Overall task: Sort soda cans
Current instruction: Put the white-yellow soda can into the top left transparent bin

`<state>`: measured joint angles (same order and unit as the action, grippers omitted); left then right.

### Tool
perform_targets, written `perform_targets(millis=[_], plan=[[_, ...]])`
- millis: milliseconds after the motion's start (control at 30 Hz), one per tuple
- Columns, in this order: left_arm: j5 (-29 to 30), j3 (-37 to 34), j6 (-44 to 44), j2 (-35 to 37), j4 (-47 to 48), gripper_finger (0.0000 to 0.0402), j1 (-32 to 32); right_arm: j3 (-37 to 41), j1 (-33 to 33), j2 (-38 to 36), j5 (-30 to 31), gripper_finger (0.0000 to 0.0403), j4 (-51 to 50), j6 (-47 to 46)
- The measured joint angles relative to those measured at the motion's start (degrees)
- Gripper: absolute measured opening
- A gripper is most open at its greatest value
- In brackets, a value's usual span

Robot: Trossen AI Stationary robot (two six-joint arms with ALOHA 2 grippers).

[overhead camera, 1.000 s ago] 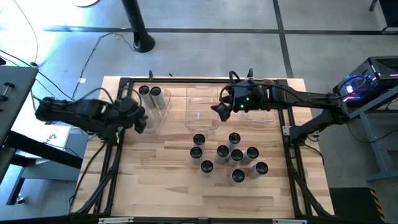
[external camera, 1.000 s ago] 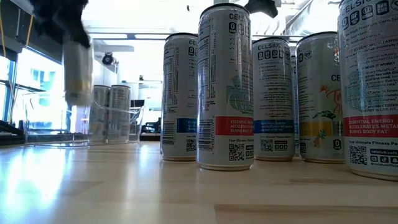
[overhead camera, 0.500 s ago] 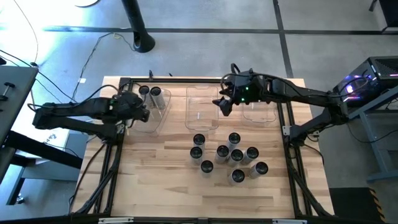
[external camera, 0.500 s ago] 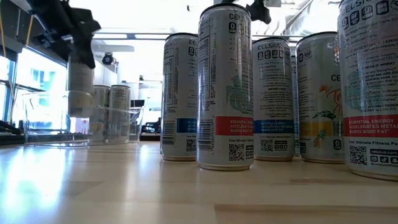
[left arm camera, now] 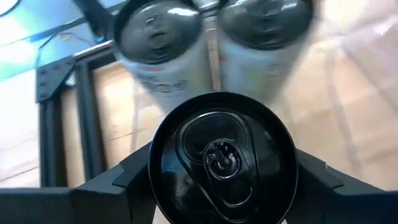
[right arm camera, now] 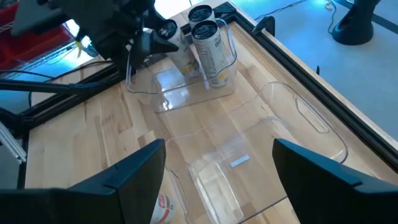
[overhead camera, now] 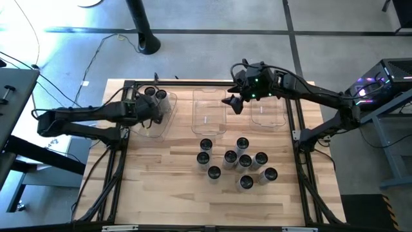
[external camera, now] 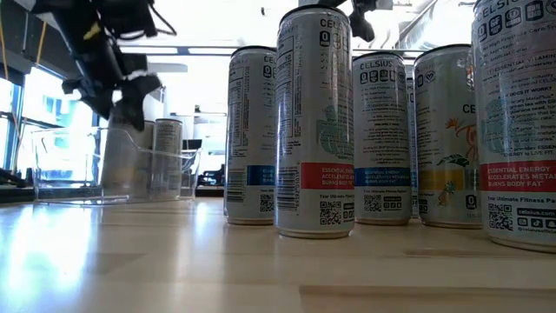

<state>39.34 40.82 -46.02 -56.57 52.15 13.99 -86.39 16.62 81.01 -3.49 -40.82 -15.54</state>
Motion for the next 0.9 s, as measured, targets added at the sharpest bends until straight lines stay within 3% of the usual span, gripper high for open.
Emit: perform_targets(millis=[267,633,800,900], plan=[[2.29,-1.2,1.13,1.45,-1.78,0.0239,2.59,-0.02,-0.04,0.0,0.14,0.0291,0.87,-2.26],[-1.0,-1.62,-0.19,1.56,-2.68,0.0243,5.24,-0.02,-0.04,0.0,0.24,0.0291,2.95,-3.69],[-0.46,-1.61,-0.24,1.63,-2.9,0.0342,5.24,-0.02,-0.04,0.0,0.26,0.0291,2.95,-3.97],[0.11,-1.61,-0.25,1.61,-2.82,0.0379,5.24,-0.02,-0.04,0.0,0.26,0.0291,2.96,-4.09]])
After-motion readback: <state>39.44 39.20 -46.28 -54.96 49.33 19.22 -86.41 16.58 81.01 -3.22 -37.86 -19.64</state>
